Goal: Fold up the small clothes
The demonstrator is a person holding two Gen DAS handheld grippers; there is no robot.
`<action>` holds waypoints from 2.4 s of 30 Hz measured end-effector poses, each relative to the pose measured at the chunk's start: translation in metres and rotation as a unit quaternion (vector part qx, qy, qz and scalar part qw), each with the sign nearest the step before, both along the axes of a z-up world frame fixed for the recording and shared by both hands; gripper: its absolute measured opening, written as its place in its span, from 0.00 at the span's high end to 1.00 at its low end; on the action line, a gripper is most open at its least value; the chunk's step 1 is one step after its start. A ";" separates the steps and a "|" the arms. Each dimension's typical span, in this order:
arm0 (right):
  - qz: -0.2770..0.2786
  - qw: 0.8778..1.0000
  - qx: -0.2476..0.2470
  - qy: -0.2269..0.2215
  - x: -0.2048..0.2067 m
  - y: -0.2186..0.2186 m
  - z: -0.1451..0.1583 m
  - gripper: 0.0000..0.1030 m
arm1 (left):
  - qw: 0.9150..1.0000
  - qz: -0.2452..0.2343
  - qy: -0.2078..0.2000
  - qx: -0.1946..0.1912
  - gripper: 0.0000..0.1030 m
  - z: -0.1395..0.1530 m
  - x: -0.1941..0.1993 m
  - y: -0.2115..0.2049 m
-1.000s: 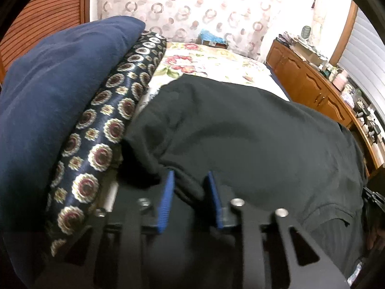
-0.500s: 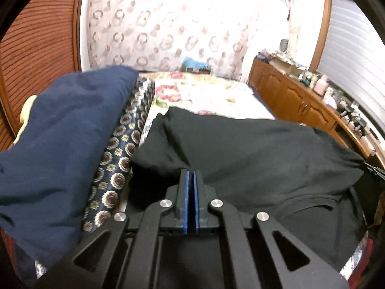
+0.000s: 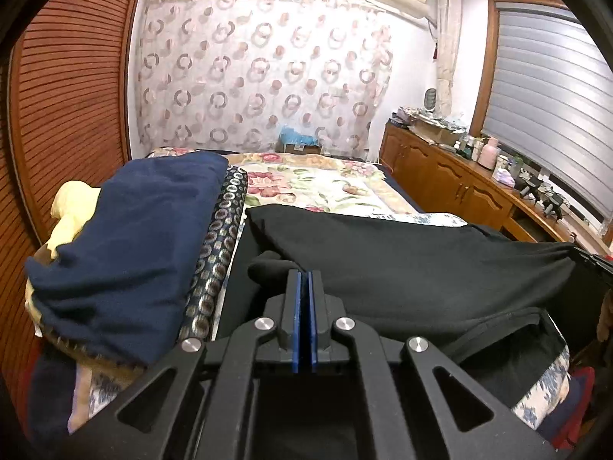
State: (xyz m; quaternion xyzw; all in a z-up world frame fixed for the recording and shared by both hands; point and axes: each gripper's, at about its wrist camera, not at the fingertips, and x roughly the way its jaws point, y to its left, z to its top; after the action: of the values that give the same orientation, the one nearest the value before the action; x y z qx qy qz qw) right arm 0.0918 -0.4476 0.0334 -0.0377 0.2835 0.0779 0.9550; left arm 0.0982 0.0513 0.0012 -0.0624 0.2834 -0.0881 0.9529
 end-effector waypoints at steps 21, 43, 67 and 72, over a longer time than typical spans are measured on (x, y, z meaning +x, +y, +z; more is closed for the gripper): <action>-0.005 0.998 -0.007 0.066 -0.045 0.006 -0.058 0.76 | 0.998 -0.004 0.063 0.029 0.66 -0.045 -0.047 0.014; 0.079 0.986 -0.053 0.134 0.013 0.096 -0.110 0.46 | 0.986 -0.037 0.149 0.065 0.68 -0.085 0.018 -0.012; 0.072 0.986 -0.034 0.144 0.020 0.094 -0.111 0.33 | 0.991 0.005 0.122 0.046 0.52 -0.081 -0.032 0.024; 0.072 0.986 -0.035 0.144 0.020 0.093 -0.112 0.32 | 0.989 0.010 0.141 0.043 0.51 -0.088 -0.023 0.030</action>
State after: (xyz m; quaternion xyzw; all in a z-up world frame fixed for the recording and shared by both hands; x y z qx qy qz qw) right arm 0.1115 -0.3542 -0.0781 -0.0795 0.4172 0.1416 0.8942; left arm 0.0757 0.0808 -0.0870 -0.0361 0.4180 -0.0566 0.9060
